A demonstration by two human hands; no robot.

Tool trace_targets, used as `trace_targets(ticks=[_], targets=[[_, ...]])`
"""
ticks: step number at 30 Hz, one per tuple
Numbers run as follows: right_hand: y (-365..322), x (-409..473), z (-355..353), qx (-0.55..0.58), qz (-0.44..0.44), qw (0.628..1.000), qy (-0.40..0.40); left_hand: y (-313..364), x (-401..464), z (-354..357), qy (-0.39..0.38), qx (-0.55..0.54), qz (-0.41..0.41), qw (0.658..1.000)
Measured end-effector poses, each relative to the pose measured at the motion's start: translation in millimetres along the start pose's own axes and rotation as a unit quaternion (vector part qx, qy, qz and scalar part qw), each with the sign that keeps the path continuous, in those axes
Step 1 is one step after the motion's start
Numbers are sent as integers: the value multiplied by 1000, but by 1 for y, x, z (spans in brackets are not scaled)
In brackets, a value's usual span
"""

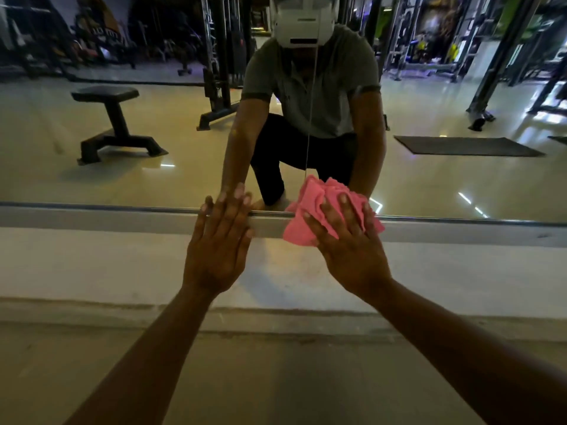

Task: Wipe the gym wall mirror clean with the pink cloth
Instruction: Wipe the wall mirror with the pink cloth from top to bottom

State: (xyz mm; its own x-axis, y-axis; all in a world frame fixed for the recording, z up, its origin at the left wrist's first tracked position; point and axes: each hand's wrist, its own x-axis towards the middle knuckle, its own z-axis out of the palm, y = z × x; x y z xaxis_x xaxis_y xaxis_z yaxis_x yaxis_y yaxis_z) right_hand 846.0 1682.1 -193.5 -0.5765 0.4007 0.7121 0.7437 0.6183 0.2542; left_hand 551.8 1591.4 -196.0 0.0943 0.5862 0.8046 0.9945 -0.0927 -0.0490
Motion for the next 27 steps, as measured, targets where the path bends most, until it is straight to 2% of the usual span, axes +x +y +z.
trace_targets(ticks=[2,5,10,13,16,20,23,25,27], targets=[[-35,27,6,22,51,998,5,-10,1,-1,-1,-7,-19,1000],[-80,53,21,64,18,998,10,-29,-10,2,5,-2,-7,1000],[-46,10,7,-6,-12,1000,-1,-47,-20,-2,0,12,24,1000],[-80,56,10,27,39,999,2,-62,-16,-8,-17,-5,59,998],[-105,69,26,45,7,999,12,-90,-15,-11,-32,25,98,994],[-68,21,11,0,2,1000,-10,-103,-22,-9,-29,12,91,995],[-100,57,15,18,33,999,-10,-101,-20,-12,-35,-8,89,995],[-127,73,23,25,-2,999,-31,-105,-21,-17,-50,-23,96,994],[-121,62,20,14,-21,998,-60,-119,-18,-27,-71,-20,97,993]])
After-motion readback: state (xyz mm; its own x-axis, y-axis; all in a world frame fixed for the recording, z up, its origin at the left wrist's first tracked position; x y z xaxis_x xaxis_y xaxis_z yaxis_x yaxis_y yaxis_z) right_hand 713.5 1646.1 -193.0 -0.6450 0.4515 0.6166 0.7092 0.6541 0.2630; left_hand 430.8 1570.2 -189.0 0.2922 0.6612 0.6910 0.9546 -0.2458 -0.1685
